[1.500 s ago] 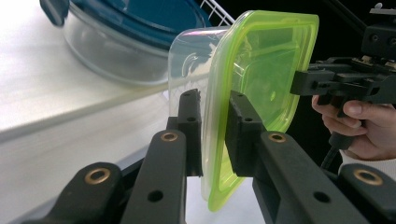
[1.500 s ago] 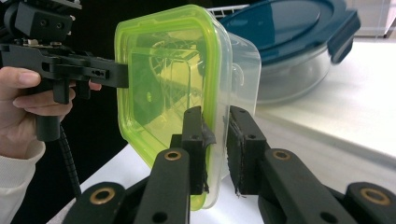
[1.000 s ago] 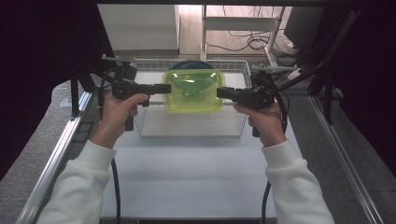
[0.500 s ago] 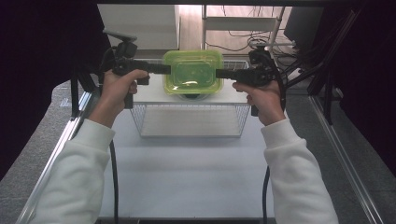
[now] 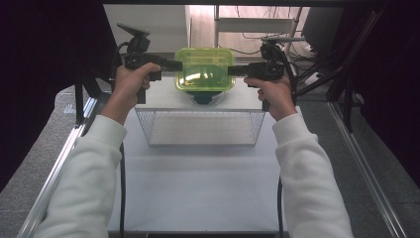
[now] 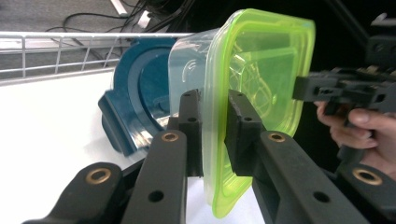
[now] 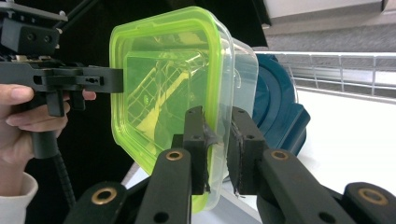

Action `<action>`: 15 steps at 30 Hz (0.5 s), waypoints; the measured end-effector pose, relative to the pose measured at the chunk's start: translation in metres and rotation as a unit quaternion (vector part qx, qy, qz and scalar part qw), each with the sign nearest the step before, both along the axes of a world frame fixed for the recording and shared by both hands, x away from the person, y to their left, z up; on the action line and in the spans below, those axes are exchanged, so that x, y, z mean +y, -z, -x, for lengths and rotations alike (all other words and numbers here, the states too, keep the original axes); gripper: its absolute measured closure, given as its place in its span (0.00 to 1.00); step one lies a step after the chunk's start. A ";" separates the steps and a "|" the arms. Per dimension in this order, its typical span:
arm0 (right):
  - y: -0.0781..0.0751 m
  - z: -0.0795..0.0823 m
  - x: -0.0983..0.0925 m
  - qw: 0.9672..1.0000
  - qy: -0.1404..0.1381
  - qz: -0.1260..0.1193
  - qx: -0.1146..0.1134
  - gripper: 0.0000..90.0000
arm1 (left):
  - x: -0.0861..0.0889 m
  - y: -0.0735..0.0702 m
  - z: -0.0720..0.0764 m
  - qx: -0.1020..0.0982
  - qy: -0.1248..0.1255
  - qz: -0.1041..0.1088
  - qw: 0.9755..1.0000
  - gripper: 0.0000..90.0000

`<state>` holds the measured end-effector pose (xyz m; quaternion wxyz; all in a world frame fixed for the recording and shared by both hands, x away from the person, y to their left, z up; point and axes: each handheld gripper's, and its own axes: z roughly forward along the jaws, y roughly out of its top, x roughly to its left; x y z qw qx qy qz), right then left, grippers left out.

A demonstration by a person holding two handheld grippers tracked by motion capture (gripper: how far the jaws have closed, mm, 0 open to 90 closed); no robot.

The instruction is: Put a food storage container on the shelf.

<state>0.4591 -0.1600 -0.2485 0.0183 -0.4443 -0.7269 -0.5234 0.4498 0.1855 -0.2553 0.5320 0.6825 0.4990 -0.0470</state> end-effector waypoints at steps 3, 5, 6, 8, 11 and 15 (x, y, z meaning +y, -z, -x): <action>0.003 -0.008 -0.001 1.000 0.005 -0.016 0.010 0.86 | 0.001 0.003 -0.008 0.010 -0.007 0.014 1.000 0.86; 0.006 -0.014 -0.001 0.999 0.012 -0.028 0.021 0.85 | 0.002 0.007 -0.014 0.017 -0.009 0.025 0.999 0.85; 0.007 -0.016 -0.001 0.999 0.018 -0.034 0.029 0.84 | 0.003 0.009 -0.016 0.022 -0.011 0.029 0.999 0.85; 0.010 -0.020 0.001 0.998 0.027 -0.037 0.042 0.81 | 0.004 0.013 -0.022 0.029 -0.016 0.042 0.999 0.84; 0.014 -0.026 0.002 0.996 0.044 -0.050 0.063 0.79 | 0.005 0.019 -0.028 0.041 -0.020 0.059 0.997 0.81; 0.018 -0.029 0.003 0.993 0.059 -0.068 0.077 0.77 | 0.006 0.026 -0.031 0.040 -0.026 0.070 0.996 0.78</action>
